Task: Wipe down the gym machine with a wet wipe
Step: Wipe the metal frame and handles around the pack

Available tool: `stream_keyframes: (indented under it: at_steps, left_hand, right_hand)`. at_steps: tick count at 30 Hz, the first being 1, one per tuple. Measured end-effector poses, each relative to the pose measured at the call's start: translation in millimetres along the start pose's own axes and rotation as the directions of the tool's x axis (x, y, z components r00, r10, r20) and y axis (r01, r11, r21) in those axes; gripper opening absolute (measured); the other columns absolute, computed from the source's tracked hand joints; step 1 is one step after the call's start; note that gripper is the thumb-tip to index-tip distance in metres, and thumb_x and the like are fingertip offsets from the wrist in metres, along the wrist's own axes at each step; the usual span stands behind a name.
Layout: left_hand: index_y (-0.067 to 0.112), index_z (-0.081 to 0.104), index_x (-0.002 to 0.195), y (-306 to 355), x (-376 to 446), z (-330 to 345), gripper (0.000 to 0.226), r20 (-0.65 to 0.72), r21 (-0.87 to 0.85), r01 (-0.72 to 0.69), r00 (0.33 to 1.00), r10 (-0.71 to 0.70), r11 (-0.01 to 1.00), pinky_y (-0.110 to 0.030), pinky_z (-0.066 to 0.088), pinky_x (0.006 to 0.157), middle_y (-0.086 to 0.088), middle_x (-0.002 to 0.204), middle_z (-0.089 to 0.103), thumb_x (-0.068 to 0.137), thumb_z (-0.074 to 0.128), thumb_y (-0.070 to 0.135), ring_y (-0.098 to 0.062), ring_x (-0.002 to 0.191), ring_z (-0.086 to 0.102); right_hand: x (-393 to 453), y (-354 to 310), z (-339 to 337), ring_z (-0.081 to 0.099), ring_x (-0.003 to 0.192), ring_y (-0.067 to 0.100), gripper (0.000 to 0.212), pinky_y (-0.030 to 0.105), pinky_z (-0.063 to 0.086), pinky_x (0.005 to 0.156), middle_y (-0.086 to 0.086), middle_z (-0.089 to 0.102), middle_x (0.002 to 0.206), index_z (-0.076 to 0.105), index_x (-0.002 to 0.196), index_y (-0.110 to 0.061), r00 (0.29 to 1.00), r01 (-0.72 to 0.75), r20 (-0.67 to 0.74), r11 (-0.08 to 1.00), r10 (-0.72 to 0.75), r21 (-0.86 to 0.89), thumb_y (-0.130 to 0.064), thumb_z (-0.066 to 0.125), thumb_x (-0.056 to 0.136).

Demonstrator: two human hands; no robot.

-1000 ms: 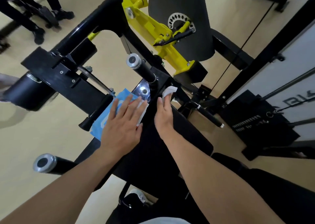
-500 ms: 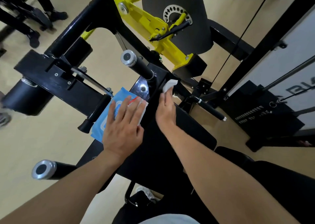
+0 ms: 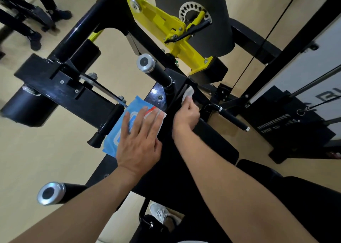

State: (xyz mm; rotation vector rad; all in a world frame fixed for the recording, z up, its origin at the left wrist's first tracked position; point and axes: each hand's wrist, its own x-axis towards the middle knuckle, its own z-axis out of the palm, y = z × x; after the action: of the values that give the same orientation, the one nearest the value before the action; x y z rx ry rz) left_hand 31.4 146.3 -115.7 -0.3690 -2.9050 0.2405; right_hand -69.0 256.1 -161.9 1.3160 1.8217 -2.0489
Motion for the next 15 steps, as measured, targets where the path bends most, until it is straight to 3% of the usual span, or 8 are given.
stream_keyframes:
  at_steps: [2,4,6,10,12,15]
  left_hand:
    - [0.011,0.041,0.152,-0.1,-0.5,1.6,0.068,-0.037,-0.007,0.004,0.999,-0.004,1.000,-0.063,0.024,0.118,-0.007,0.154,0.047,0.086,0.054,0.019,-0.030,0.148,0.036]
    - [0.011,0.044,0.151,0.2,-0.1,2.7,0.059,-0.064,-0.011,-0.007,0.998,0.006,1.000,-0.064,0.025,0.117,-0.006,0.152,0.049,0.093,0.041,0.020,-0.030,0.147,0.039]
    - [0.011,0.046,0.149,-0.6,-1.3,3.6,0.057,-0.085,-0.006,-0.021,0.996,0.021,1.000,-0.064,0.027,0.116,-0.006,0.150,0.052,0.093,0.040,0.018,-0.030,0.145,0.042]
    - [0.010,0.049,0.148,-0.9,-2.4,4.0,0.067,-0.088,0.004,-0.035,0.995,0.035,0.999,-0.064,0.026,0.116,-0.006,0.149,0.053,0.081,0.057,0.011,-0.030,0.145,0.042]
    - [0.009,0.050,0.147,-0.9,-2.0,4.0,0.066,-0.095,-0.001,-0.035,0.995,0.034,0.999,-0.064,0.027,0.116,-0.006,0.148,0.054,0.081,0.057,0.009,-0.030,0.145,0.042]
    - [0.009,0.051,0.146,-0.8,-1.9,4.8,0.064,-0.099,-0.006,-0.032,0.995,0.032,0.999,-0.064,0.028,0.115,-0.005,0.148,0.054,0.082,0.055,0.010,-0.029,0.145,0.042]
  right_hand:
    - [-22.5,19.9,-0.3,0.068,0.101,0.012,0.036,0.020,0.048,0.078,0.000,0.074,0.120,0.068,0.132,-0.027,0.999,0.044,0.006,0.999,-0.044,-0.025,-0.041,0.047,0.106]
    - [-44.6,42.5,-7.2,0.063,0.089,-0.004,0.035,0.004,0.042,0.069,-0.010,0.072,0.117,0.062,0.139,-0.028,0.994,0.078,0.083,0.996,-0.075,-0.035,-0.033,0.048,0.107]
    - [-49.2,51.1,-13.9,0.059,0.085,-0.011,0.037,-0.003,0.039,0.071,-0.014,0.069,0.116,0.057,0.143,-0.030,0.983,0.123,0.146,0.990,-0.113,-0.065,-0.027,0.047,0.108]
    - [-3.3,13.9,-6.7,0.062,0.122,0.014,0.041,0.023,0.047,0.102,-0.001,0.063,0.140,0.051,0.148,-0.029,0.973,0.220,0.105,0.967,-0.207,-0.125,-0.024,0.045,0.108]
    - [18.5,1.7,-2.8,0.059,0.127,0.020,0.044,0.027,0.045,0.104,0.002,0.060,0.144,0.044,0.152,-0.029,0.960,0.269,0.120,0.952,-0.252,-0.146,-0.026,0.042,0.109]
    - [12.5,25.8,-6.0,0.062,0.121,0.020,0.046,0.028,0.048,0.099,0.007,0.057,0.145,0.036,0.155,-0.039,0.925,0.355,0.216,0.915,-0.314,-0.191,-0.033,0.038,0.109]
